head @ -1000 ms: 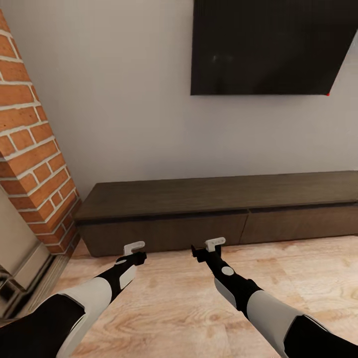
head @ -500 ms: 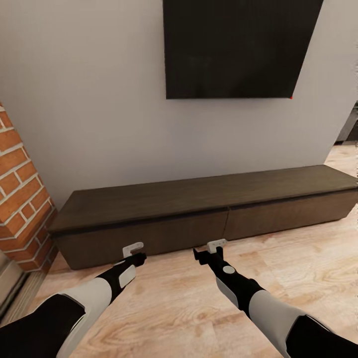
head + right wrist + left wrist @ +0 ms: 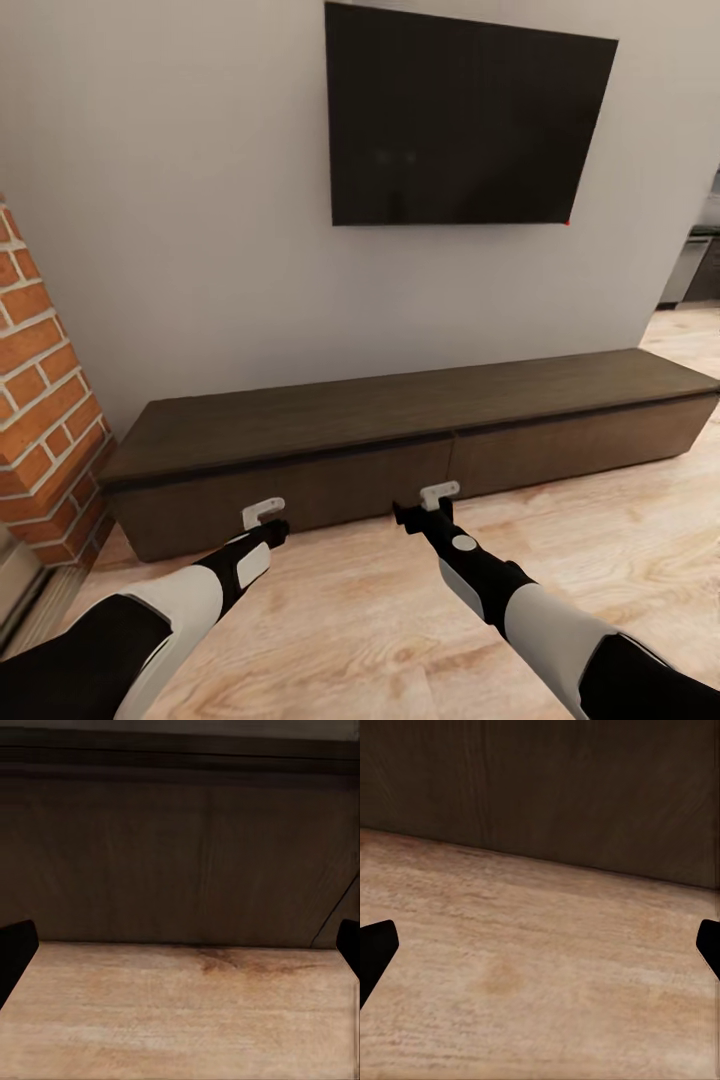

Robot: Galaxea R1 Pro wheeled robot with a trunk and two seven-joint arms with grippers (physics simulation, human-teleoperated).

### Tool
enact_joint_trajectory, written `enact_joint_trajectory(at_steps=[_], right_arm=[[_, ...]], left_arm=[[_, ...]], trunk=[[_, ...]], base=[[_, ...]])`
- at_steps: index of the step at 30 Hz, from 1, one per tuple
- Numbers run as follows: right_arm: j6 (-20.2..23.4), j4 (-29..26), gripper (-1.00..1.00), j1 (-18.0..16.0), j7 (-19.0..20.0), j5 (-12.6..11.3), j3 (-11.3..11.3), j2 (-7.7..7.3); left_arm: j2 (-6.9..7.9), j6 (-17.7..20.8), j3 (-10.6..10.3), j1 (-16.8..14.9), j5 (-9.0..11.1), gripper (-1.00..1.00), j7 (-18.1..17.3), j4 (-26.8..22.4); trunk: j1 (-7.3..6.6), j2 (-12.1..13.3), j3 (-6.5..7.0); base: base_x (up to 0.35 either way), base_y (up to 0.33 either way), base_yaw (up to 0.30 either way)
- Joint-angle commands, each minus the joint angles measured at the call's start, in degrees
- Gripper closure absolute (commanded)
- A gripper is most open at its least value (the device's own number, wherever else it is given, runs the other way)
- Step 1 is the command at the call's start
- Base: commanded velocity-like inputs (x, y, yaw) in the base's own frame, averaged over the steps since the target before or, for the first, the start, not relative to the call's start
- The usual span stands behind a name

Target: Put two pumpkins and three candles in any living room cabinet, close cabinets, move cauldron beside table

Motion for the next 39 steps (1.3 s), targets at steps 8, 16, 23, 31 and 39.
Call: enact_joint_trajectory(at_steps=[8,16,23,31,39], right_arm=[[0.44,0.19,-1.0,-0.05,-0.35,-0.43,0.5,0.02],[6.51,0.18,-1.0,0.01,-0.31,-0.49,0.51,-0.06],[7.1,0.18,-1.0,0.03,-0.34,-0.42,0.39,-0.57],[6.9,0.25,-1.0,0.1,-0.3,-0.58,0.42,-1.95],[6.87,0.06,-1.0,0.2,-0.38,-0.58,0.27,-1.99]], left_arm=[[-0.04,-0.37,-0.48,0.49,0.49,-1.0,0.28,-0.05],[-0.18,-0.39,-0.48,1.08,0.63,-1.0,-0.81,-0.08],[-0.06,-0.44,-0.48,2.05,0.71,-1.0,-2.17,-0.08],[-0.35,-0.42,-0.57,2.56,0.66,-1.0,-2.27,-0.46],[-0.36,-0.25,-0.62,2.57,0.65,-1.0,-2.26,-0.52]], trunk=[[-0.16,0.06,1.27],[-0.16,0.06,1.27],[-0.16,0.06,1.27],[-0.16,0.06,1.27],[-0.16,0.06,1.27]], base=[[0.0,0.0,-0.17],[0.0,0.0,-0.021],[0.0,0.0,-0.179],[0.0,0.0,-0.28],[0.0,0.0,-0.292]])
